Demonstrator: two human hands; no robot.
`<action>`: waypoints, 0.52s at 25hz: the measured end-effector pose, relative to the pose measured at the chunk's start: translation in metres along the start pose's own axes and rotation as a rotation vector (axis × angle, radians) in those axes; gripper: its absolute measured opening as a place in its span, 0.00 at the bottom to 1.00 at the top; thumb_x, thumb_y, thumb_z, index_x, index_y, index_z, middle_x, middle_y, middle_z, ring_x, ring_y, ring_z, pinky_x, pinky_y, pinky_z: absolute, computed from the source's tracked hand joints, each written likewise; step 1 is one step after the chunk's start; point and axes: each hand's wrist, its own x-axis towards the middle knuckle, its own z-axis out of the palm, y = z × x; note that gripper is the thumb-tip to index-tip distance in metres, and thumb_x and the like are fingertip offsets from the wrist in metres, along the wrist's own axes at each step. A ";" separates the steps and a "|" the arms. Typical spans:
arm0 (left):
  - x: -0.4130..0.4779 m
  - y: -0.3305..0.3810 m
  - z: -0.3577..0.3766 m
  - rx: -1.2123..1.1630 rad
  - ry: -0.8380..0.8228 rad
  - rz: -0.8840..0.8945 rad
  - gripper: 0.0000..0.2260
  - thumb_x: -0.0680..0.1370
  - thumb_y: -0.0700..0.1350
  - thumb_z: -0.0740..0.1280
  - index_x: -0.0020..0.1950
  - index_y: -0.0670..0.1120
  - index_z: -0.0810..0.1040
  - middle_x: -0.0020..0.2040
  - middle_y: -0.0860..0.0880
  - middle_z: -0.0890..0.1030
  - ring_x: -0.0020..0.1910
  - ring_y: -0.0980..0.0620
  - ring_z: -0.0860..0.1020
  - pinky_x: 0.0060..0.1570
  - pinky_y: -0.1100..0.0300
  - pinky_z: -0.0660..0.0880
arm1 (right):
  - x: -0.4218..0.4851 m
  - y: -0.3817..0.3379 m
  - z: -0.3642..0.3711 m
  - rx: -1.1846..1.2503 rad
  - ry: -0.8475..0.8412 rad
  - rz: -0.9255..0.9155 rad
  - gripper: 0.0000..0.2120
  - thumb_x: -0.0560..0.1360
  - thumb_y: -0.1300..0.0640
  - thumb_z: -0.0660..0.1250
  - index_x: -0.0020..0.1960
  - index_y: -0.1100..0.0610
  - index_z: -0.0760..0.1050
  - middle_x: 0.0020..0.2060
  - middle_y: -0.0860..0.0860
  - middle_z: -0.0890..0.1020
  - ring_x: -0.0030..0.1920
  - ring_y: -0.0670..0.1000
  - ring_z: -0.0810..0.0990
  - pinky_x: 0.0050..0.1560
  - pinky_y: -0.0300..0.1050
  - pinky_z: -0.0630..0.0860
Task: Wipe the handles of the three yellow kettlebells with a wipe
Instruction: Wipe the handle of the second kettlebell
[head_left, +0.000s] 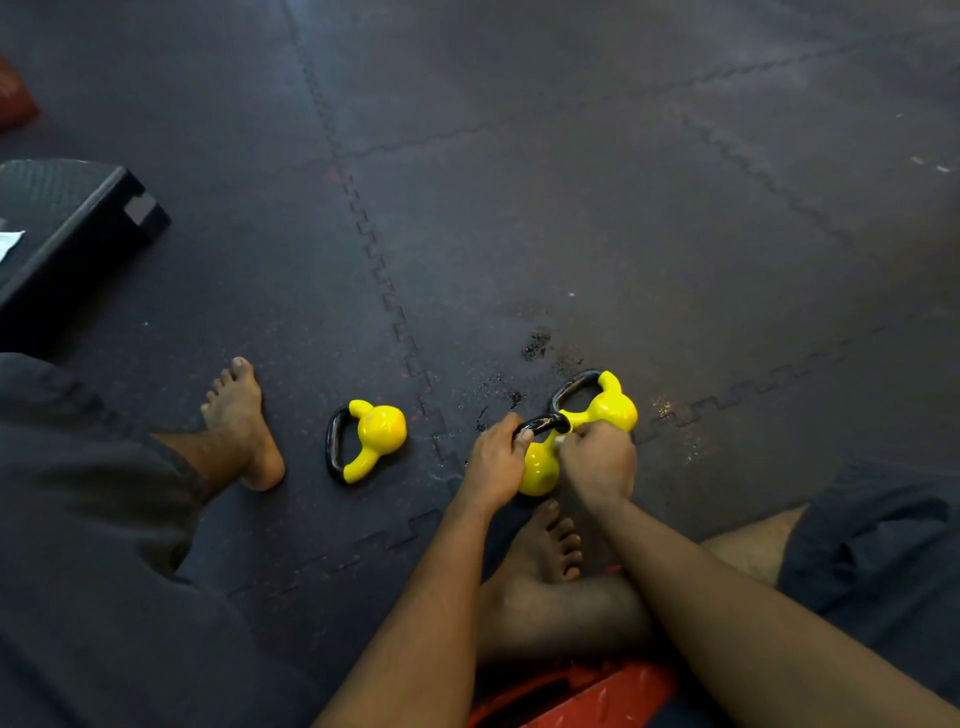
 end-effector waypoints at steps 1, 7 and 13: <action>0.001 -0.002 -0.001 -0.016 0.004 -0.009 0.08 0.81 0.46 0.60 0.49 0.42 0.72 0.40 0.46 0.75 0.40 0.47 0.73 0.37 0.55 0.64 | 0.006 0.004 -0.003 0.091 0.027 0.114 0.11 0.73 0.55 0.66 0.40 0.62 0.80 0.42 0.63 0.83 0.44 0.64 0.80 0.42 0.48 0.75; -0.001 -0.024 -0.013 -0.102 -0.035 -0.020 0.05 0.81 0.45 0.60 0.51 0.47 0.74 0.40 0.47 0.75 0.40 0.51 0.73 0.41 0.55 0.69 | 0.029 0.016 0.004 0.448 0.025 0.264 0.11 0.74 0.49 0.68 0.46 0.57 0.81 0.41 0.59 0.82 0.43 0.60 0.79 0.38 0.44 0.67; 0.001 -0.035 -0.014 -0.078 -0.055 0.034 0.07 0.81 0.44 0.61 0.56 0.47 0.76 0.46 0.47 0.75 0.46 0.49 0.74 0.49 0.54 0.71 | 0.035 0.009 0.019 0.630 -0.565 0.107 0.14 0.76 0.66 0.60 0.38 0.57 0.81 0.33 0.54 0.78 0.36 0.51 0.73 0.38 0.41 0.71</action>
